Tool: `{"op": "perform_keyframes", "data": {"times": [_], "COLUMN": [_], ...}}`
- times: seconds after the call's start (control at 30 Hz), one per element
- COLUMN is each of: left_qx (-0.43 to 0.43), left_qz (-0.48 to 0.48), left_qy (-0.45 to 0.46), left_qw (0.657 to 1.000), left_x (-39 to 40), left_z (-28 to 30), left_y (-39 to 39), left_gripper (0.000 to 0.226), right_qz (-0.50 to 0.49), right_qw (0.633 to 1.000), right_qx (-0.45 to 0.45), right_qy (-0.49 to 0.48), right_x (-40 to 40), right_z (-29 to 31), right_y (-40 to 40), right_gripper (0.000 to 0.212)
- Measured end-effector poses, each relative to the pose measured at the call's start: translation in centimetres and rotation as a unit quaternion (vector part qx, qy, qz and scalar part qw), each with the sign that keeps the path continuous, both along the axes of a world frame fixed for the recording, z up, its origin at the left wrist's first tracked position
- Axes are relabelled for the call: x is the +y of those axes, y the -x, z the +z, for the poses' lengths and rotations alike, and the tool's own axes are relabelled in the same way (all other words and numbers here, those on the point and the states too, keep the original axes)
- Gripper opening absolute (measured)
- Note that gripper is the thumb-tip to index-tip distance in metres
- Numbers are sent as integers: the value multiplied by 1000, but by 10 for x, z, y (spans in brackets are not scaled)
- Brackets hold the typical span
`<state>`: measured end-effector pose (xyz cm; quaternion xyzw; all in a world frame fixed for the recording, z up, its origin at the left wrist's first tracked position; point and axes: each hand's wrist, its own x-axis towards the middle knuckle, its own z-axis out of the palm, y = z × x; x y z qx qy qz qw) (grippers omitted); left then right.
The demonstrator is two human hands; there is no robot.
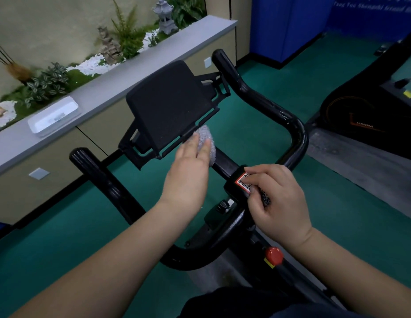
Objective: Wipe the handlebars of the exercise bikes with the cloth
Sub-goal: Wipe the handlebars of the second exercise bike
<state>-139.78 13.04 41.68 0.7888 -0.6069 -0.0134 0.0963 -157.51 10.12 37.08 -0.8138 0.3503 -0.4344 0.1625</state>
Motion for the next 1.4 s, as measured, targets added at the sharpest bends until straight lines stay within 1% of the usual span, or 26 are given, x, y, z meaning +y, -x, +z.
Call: {"op": "perform_keyframes", "data": {"times": [0.03,0.1,0.17,0.23,0.3,0.37,0.4,0.43,0.5,0.53,0.57,0.63,0.67,0.77,0.83,0.87,0.9,0.97,1.07,1.13,1.23,1.3,1.4], "left_qx": [10,34,77,148,235,327,379,438,554,585,595,599,601,607,610,610,606,605,641,635,594,588,603], "left_qz": [-8,-70,-121,-106,-25,85,134,172,217,230,238,257,275,345,374,380,384,374,339,347,379,385,358], "left_qy": [7,24,26,39,66,103,113,119,131,130,127,134,148,196,226,235,231,206,168,177,215,229,191], "left_qw": [1000,997,989,982,969,936,909,874,793,767,757,746,736,688,661,655,657,672,668,667,676,673,687], "left_x": [3,11,19,29,39,47,48,46,36,28,21,7,0,-23,-34,-36,-34,-24,-8,-15,-34,-37,-21], "left_z": [-2,-9,-14,-12,-9,-5,-3,-3,-6,-8,-11,-14,-14,-5,0,0,0,-9,-15,-12,0,-1,-16], "left_y": [2,4,3,4,6,10,14,19,29,35,40,48,47,31,19,18,22,39,55,44,18,19,40], "left_gripper": [81,71,58,48,46,44,41,37,24,16,10,5,6,13,16,18,18,17,12,15,21,21,21], "right_qz": [0,1,1,0,-1,-4,-4,-4,-3,-3,-3,-4,-3,-1,-1,-1,-1,-2,-1,1,-1,-3,-1], "right_qw": [1000,1000,1000,1000,1000,1000,1000,1000,1000,1000,1000,1000,1000,1000,1000,1000,1000,1000,1000,1000,1000,1000,1000], "right_qx": [0,0,2,5,5,5,5,5,5,7,9,13,14,11,10,10,10,10,12,13,10,8,6], "right_qy": [1,2,4,3,1,-1,-2,-4,-5,-5,-4,-5,-5,-6,-6,-6,-6,-6,-5,-4,-6,-7,-3], "right_x": [0,0,0,0,0,1,1,0,1,1,0,0,0,0,0,0,0,0,0,0,0,0,0], "right_z": [0,0,1,1,1,1,1,1,1,1,1,1,1,1,0,0,0,0,1,1,1,1,1], "right_y": [0,0,1,1,1,1,1,0,0,0,1,1,1,1,0,0,0,0,0,0,0,0,1], "right_gripper": [21,21,21,21,21,21,21,21,21,21,21,21,21,20,20,20,20,20,21,21,20,19,20]}}
